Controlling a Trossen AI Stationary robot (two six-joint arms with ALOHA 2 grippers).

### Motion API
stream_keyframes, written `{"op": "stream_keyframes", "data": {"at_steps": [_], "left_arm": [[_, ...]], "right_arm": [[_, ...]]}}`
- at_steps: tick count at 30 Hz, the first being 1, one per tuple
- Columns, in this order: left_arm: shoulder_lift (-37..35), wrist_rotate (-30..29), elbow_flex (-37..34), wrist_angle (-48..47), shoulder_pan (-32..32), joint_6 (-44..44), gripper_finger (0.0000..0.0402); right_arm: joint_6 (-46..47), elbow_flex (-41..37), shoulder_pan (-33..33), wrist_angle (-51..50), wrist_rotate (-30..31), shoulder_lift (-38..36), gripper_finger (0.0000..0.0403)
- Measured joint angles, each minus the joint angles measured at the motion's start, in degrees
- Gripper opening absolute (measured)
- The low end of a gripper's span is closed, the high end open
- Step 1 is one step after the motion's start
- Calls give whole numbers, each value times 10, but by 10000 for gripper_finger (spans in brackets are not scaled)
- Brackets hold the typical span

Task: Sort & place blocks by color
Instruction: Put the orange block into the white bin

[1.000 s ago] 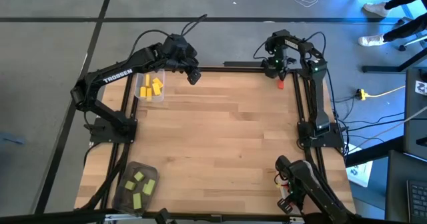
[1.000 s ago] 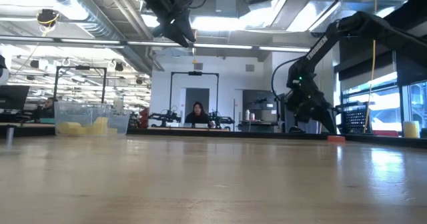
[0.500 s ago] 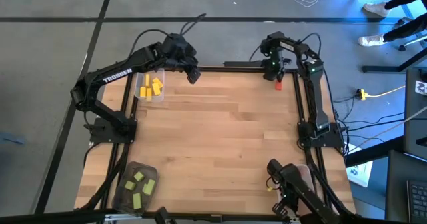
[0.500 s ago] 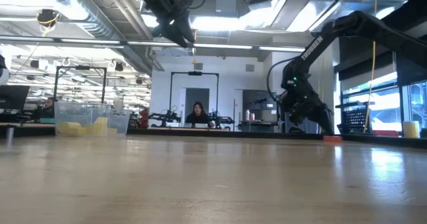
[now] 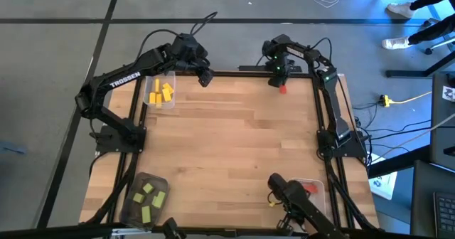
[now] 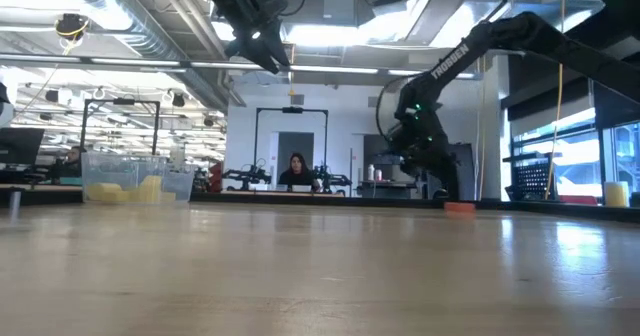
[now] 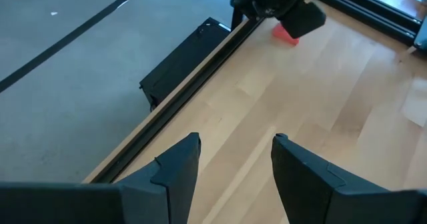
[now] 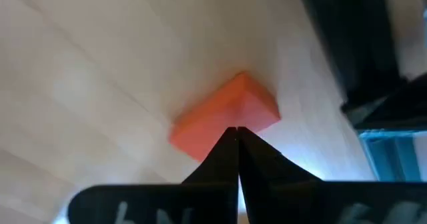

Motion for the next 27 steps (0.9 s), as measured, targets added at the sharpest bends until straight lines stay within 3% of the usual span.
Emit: {"op": "stream_keyframes", "data": {"at_steps": [6, 17, 23, 27], "left_arm": [[0, 0, 0, 0, 0, 0, 176], [0, 0, 0, 0, 0, 0, 176], [0, -18, 0, 0, 0, 0, 176], [0, 14, 0, 0, 7, 1, 176]], "right_arm": [[-3, 46, 21, 17, -58, 0, 0], [91, 60, 49, -62, -42, 0, 0], [96, 153, 50, -61, -22, -1, 0], [104, 242, 49, -60, -18, -12, 0]]}}
